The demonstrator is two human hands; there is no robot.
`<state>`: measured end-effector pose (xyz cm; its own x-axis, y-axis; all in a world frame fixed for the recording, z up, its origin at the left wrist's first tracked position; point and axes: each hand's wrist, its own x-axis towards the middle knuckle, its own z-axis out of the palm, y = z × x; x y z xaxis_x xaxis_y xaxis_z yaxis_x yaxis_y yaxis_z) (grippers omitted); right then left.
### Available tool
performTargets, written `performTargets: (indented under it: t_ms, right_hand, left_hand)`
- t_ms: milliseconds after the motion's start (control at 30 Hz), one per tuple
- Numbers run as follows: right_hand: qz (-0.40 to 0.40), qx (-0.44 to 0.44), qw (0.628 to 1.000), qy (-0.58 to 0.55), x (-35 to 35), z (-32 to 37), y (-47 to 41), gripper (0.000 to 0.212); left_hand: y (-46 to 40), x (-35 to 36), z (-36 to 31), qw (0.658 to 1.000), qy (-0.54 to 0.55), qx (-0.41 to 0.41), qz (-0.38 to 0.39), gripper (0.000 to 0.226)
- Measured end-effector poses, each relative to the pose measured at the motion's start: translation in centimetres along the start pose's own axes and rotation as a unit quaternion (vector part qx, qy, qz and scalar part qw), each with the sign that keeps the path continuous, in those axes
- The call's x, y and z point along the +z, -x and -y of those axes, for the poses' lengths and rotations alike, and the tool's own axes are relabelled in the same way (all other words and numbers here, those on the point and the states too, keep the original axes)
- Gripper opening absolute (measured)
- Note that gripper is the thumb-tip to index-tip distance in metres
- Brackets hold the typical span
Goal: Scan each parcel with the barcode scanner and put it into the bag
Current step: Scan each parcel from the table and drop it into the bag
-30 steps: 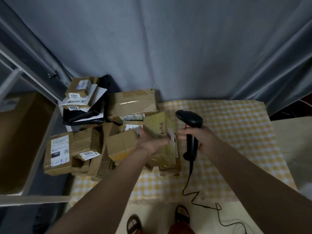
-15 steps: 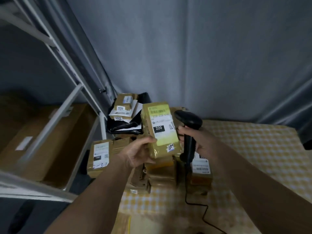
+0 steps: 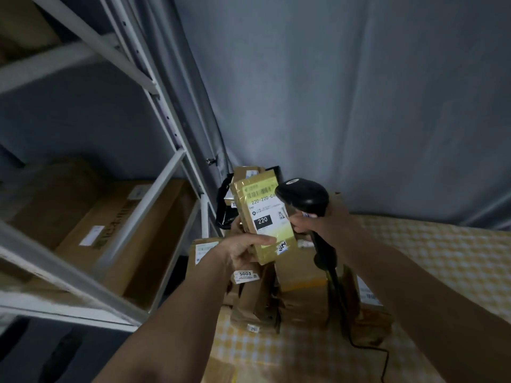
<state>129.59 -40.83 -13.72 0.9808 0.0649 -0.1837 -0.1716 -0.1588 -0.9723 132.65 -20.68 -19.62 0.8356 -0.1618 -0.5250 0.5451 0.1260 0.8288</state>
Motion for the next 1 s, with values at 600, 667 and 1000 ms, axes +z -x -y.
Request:
performTargets:
  t_ms: [600,667,1000]
  right_hand:
    - [0.038,-0.007,0.999,-0.007,5.8,2.3,1.9,0.017]
    - [0.040,-0.005,0.999,-0.008,6.2,2.2,1.8,0.014]
    - [0.011,-0.026,0.999,-0.020,7.2,1.9,1.8,0.013]
  left_hand:
    - [1.2,-4.9,-2.4,0.994,0.011,0.060,-0.091,0.114]
    - [1.2,-5.1,-2.4,0.994,0.014,0.060,-0.089,0.118]
    - [1.5,-5.9,-3.1,0.999,-0.018,0.020,-0.047,0.102]
